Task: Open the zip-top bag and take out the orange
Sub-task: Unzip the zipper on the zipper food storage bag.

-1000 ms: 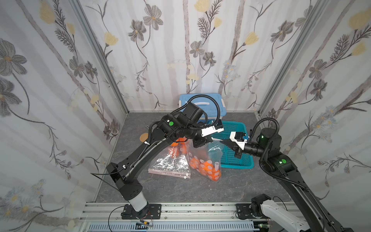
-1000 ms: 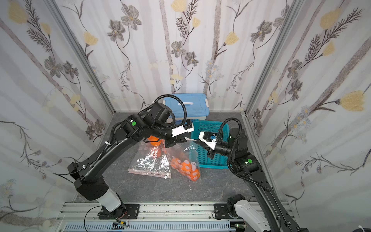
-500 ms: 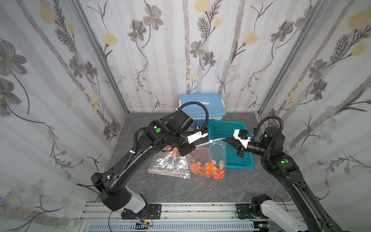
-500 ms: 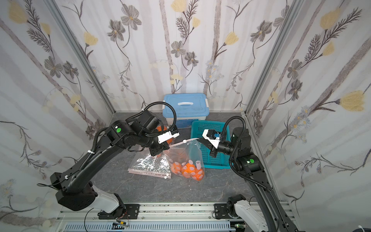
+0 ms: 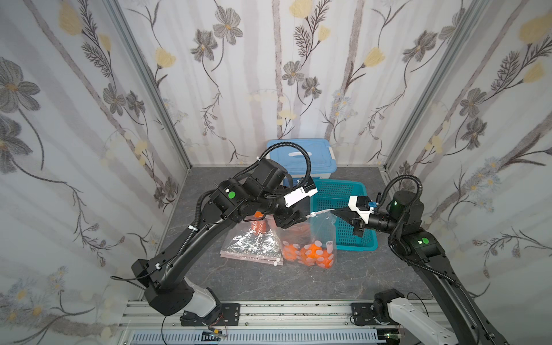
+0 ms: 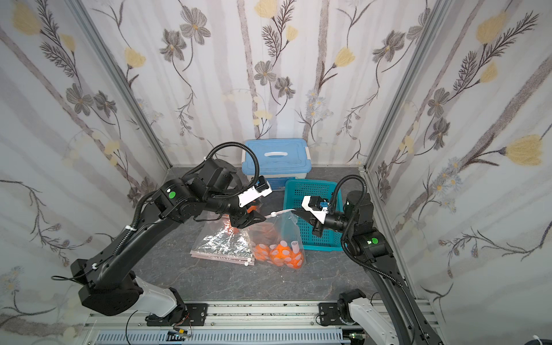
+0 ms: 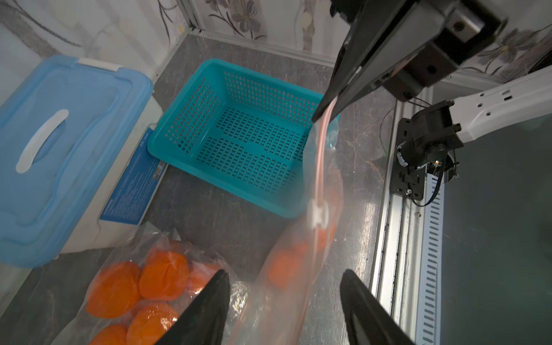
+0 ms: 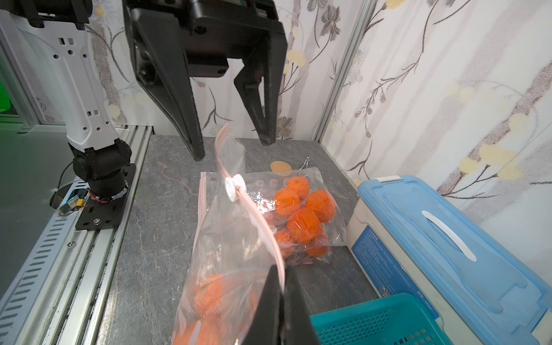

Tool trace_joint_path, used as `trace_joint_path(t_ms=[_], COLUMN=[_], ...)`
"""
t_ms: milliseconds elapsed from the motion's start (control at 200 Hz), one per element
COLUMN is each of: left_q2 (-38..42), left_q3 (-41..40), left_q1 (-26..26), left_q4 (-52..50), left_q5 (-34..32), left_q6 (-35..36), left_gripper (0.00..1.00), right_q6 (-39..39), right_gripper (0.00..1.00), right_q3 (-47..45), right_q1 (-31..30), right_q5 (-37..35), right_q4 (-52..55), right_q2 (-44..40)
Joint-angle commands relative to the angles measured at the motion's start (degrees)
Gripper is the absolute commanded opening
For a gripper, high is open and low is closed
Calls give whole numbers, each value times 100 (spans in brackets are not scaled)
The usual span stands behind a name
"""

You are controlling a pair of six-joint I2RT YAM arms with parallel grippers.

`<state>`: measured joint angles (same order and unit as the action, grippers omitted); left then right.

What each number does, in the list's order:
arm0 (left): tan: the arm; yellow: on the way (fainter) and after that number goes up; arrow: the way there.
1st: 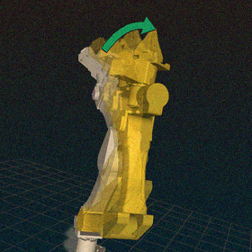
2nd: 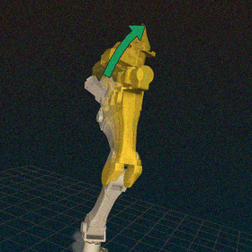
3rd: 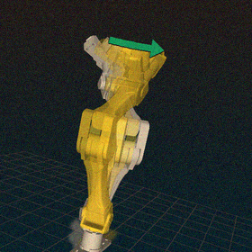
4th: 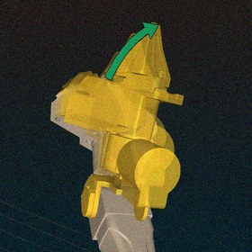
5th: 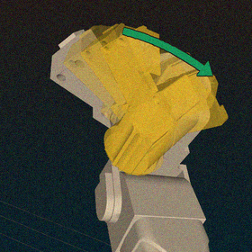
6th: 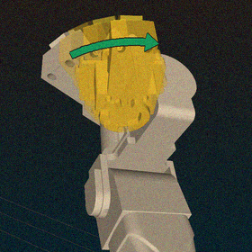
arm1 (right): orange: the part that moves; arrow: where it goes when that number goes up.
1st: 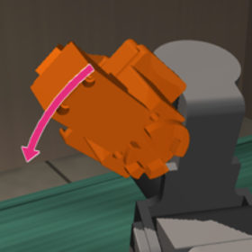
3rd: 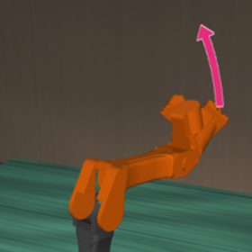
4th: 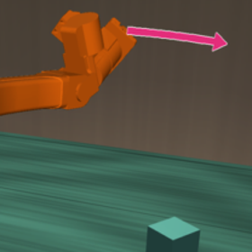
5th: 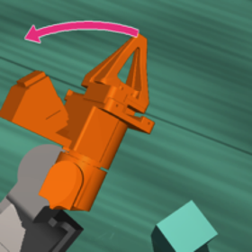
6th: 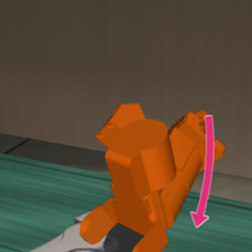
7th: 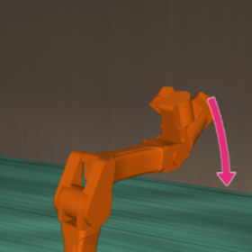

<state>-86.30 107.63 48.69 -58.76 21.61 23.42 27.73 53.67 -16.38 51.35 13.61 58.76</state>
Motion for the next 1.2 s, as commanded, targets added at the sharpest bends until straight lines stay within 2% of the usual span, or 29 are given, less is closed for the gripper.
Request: trace_joint_path(t_ms=[0,255,500,565,734,1079,1194], left_q2=[-281,-466,-473,-462,-294,-84,-21], left_q3=[305,331,60,-23,-275,-505,-573], left_q1=[18,44,89,117,129,125,128], left_q4=[330,355,93,95,518,943,855], left_q5=[482,758,982,1009,816,780,611], left_q6=[157,172,302,344,232,92,93], left_gripper=[61,53,51,43,35,1,0], right_q6=[84,74,62,70,75,97,86], right_gripper=[0,0,0,0,0,0,0], right_q3=[-19,-58,-70,-76,-94,-111,-77], right_q1=[-5,-12,-19,-15,-23,-28,-27], right_q5=[200,211,219,219,209,164,127], right_q4=[-212,-282,-303,-305,-296,-260,-260], right_q2=[-37,-6,15,21,9,-14,-27])
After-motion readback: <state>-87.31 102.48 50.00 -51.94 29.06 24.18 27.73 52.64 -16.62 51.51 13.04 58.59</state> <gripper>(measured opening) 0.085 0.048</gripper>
